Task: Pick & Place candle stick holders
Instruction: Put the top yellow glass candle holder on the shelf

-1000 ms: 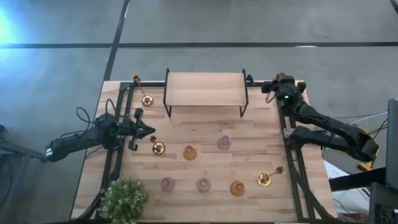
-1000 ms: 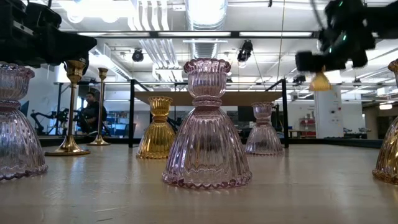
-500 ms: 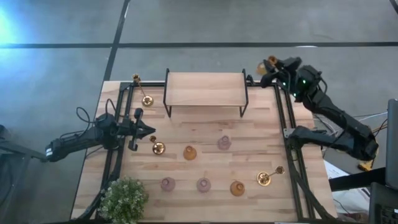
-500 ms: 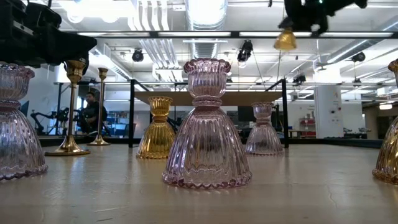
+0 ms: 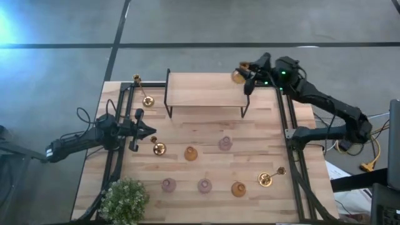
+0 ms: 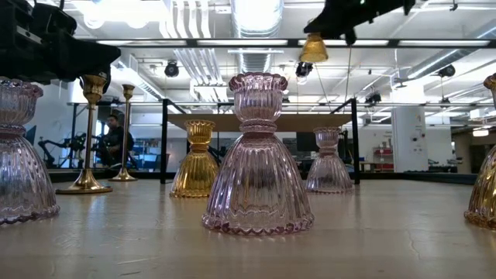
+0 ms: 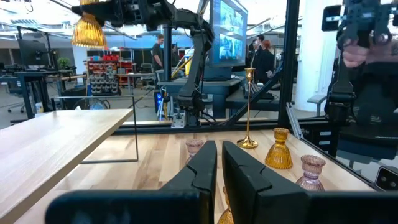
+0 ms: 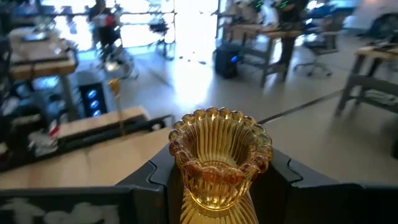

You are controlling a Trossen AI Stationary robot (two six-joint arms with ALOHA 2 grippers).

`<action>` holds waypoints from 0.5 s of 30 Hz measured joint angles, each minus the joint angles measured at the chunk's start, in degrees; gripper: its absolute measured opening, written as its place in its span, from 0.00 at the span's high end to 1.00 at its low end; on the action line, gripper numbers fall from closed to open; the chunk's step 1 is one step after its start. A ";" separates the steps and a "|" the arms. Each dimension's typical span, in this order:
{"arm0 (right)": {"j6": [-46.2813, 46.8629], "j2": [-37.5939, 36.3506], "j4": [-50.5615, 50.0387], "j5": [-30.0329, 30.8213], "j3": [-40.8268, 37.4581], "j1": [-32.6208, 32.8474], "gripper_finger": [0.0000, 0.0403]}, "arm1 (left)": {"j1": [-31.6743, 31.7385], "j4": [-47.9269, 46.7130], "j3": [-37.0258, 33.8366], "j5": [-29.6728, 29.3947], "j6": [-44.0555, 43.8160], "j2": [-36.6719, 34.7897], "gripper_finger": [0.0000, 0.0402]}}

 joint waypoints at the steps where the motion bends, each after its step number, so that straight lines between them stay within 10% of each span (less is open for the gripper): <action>1: -0.45 1.16 -0.05 -0.08 0.03 0.26 0.69 | -0.01 0.01 0.00 -0.01 0.00 0.02 0.93; 15: -4.31 10.19 16.98 2.03 -9.32 -2.98 0.69 | -0.02 -0.01 0.00 0.00 0.00 0.02 0.93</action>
